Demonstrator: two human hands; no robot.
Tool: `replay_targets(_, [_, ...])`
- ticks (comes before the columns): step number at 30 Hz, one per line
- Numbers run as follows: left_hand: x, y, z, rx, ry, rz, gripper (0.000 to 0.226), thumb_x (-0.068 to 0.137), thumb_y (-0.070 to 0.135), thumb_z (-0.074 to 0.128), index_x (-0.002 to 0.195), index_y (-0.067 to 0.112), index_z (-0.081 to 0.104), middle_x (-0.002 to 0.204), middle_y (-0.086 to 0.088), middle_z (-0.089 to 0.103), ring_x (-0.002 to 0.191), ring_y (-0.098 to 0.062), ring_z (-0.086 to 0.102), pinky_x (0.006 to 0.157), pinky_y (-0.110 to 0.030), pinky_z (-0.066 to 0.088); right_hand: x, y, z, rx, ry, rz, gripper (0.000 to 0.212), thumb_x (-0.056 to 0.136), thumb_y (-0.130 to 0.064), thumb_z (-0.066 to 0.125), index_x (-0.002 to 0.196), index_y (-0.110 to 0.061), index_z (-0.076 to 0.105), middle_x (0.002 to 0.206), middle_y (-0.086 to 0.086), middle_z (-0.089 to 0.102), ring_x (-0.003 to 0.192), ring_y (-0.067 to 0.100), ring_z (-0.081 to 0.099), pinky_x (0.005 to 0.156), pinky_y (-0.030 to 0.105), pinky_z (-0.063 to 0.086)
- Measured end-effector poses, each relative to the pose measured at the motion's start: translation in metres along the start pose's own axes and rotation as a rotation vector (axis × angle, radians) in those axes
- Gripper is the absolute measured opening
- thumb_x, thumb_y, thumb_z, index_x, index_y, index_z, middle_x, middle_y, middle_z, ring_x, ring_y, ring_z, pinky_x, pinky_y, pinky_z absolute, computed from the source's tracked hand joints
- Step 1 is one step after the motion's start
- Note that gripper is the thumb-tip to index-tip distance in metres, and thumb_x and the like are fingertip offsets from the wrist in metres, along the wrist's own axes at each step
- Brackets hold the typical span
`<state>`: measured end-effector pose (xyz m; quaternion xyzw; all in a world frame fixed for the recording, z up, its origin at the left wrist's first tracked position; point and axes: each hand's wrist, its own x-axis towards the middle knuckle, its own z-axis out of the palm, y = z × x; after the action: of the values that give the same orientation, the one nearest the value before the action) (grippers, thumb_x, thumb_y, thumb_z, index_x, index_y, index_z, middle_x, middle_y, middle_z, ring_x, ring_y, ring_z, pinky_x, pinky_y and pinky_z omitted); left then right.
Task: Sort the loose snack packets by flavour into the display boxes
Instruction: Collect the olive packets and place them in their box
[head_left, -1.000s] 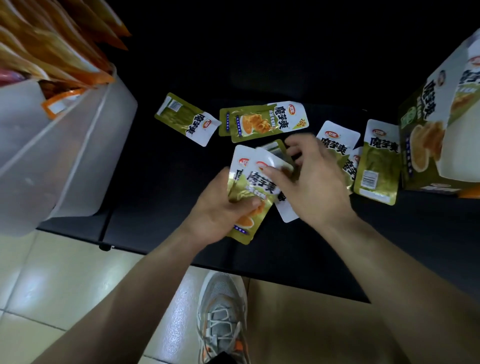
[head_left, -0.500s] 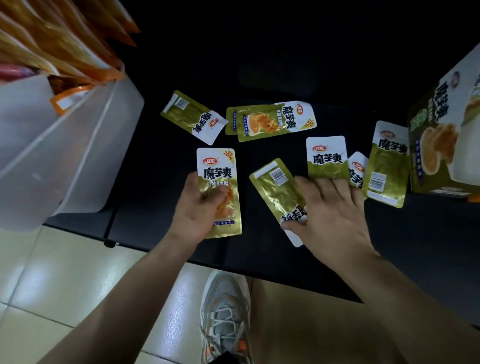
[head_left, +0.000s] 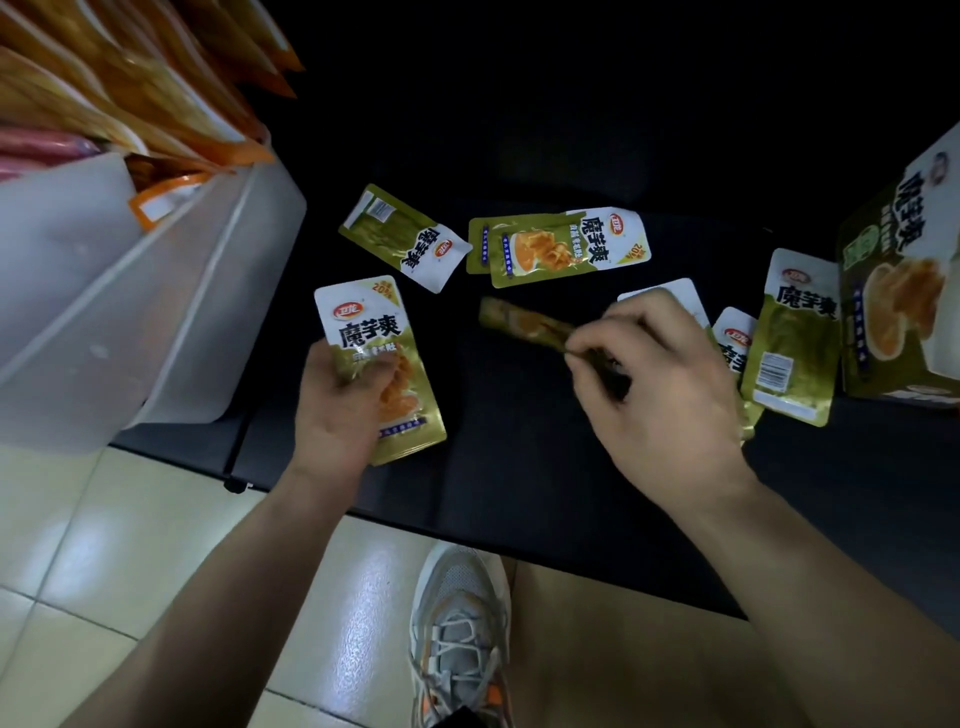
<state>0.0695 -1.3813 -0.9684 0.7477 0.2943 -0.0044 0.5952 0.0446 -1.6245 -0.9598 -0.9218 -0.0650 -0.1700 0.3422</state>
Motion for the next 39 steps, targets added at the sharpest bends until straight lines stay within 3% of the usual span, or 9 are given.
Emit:
replay_targets(5, [-0.003, -0.008, -0.006, 0.010, 0.001, -0.050, 0.024, 0.093, 0.017, 0.069, 0.115, 0.015, 0.060, 0.097, -0.002, 0.073, 0.067, -0.010, 0.072, 0.055, -0.028, 0.058, -0.031, 0.011, 0.013, -0.248, -0.425, -0.078, 0.028, 0.082, -0.051, 0.069, 0.095, -0.026, 0.073, 0.103, -0.007, 0.060, 0.102, 0.022, 0.057, 0.087, 0.041, 0.050])
replay_targets(11, [-0.009, -0.013, 0.005, 0.101, -0.120, -0.007, 0.020, 0.093, 0.012, 0.068, 0.111, 0.015, 0.060, 0.090, -0.002, 0.071, 0.067, -0.007, 0.071, 0.050, -0.021, 0.054, -0.022, 0.020, 0.017, -0.335, -0.394, 0.148, 0.059, 0.082, -0.050, 0.070, 0.132, -0.021, 0.059, 0.126, 0.006, 0.048, 0.112, 0.032, 0.049, 0.090, 0.047, 0.046])
replay_targets(14, [-0.008, -0.010, 0.009, 0.126, -0.161, 0.020, 0.020, 0.093, 0.012, 0.068, 0.110, 0.019, 0.060, 0.089, 0.004, 0.070, 0.075, -0.010, 0.070, 0.055, -0.024, 0.057, -0.011, 0.020, 0.016, -0.407, -0.497, 0.175, 0.066, 0.073, -0.058, 0.077, 0.126, -0.024, 0.059, 0.132, 0.005, 0.043, 0.118, 0.031, 0.038, 0.094, 0.049, 0.038])
replay_targets(19, [-0.004, -0.004, 0.008, 0.142, -0.206, 0.074, 0.020, 0.095, 0.012, 0.065, 0.111, 0.022, 0.057, 0.085, 0.011, 0.070, 0.071, 0.001, 0.069, 0.061, -0.017, 0.054, 0.000, 0.010, -0.004, -0.196, -0.685, 0.192, 0.046, 0.084, -0.037, 0.077, 0.106, -0.036, 0.038, 0.093, -0.014, 0.059, 0.083, 0.011, 0.057, 0.079, 0.032, 0.035])
replay_targets(22, [-0.002, 0.000, 0.007, 0.201, -0.292, 0.139, 0.024, 0.097, 0.013, 0.063, 0.115, 0.027, 0.054, 0.092, 0.012, 0.069, 0.077, 0.003, 0.068, 0.067, -0.019, 0.056, 0.008, 0.009, -0.028, 0.025, -0.823, 0.214, 0.037, 0.093, -0.017, 0.067, 0.107, -0.047, 0.051, 0.097, -0.016, 0.063, 0.061, 0.002, 0.056, 0.055, 0.023, 0.045])
replay_targets(24, [-0.004, 0.004, 0.009, 0.233, -0.396, 0.169, 0.028, 0.097, 0.013, 0.062, 0.110, 0.037, 0.054, 0.094, 0.014, 0.070, 0.085, -0.001, 0.068, 0.078, -0.026, 0.057, 0.014, 0.006, -0.042, 0.062, -0.879, 0.191, 0.042, 0.094, -0.017, 0.065, 0.106, -0.056, 0.058, 0.110, -0.022, 0.063, 0.072, 0.003, 0.064, 0.066, 0.026, 0.054])
replay_targets(29, [-0.025, 0.017, 0.036, 0.130, -0.665, 0.087, 0.011, 0.101, 0.021, 0.054, 0.111, 0.023, 0.059, 0.090, 0.018, 0.073, 0.084, 0.002, 0.068, 0.073, -0.016, 0.052, 0.022, 0.003, -0.041, 0.180, -0.669, 0.330, 0.038, 0.079, -0.031, 0.083, 0.105, -0.048, 0.061, 0.090, -0.015, 0.068, 0.068, 0.007, 0.062, 0.063, 0.034, 0.052])
replay_targets(33, [-0.041, 0.013, 0.054, 0.204, -0.824, 0.093, 0.048, 0.088, 0.040, 0.072, 0.129, 0.022, 0.054, 0.113, 0.006, 0.072, 0.104, -0.010, 0.070, 0.088, -0.033, 0.057, 0.017, 0.003, -0.022, 0.307, -0.367, 0.476, 0.049, 0.063, -0.032, 0.093, 0.098, -0.032, 0.058, 0.085, -0.012, 0.065, 0.077, 0.001, 0.063, 0.066, 0.022, 0.053])
replay_targets(39, [-0.037, 0.008, 0.057, 0.250, -0.623, 0.153, 0.030, 0.090, 0.022, 0.073, 0.112, 0.029, 0.054, 0.093, 0.013, 0.071, 0.081, 0.002, 0.070, 0.066, -0.016, 0.054, -0.002, 0.037, -0.025, -0.307, -0.254, 0.491, 0.066, 0.086, -0.056, 0.064, 0.140, -0.021, 0.049, 0.133, 0.010, 0.052, 0.122, 0.035, 0.048, 0.097, 0.048, 0.043])
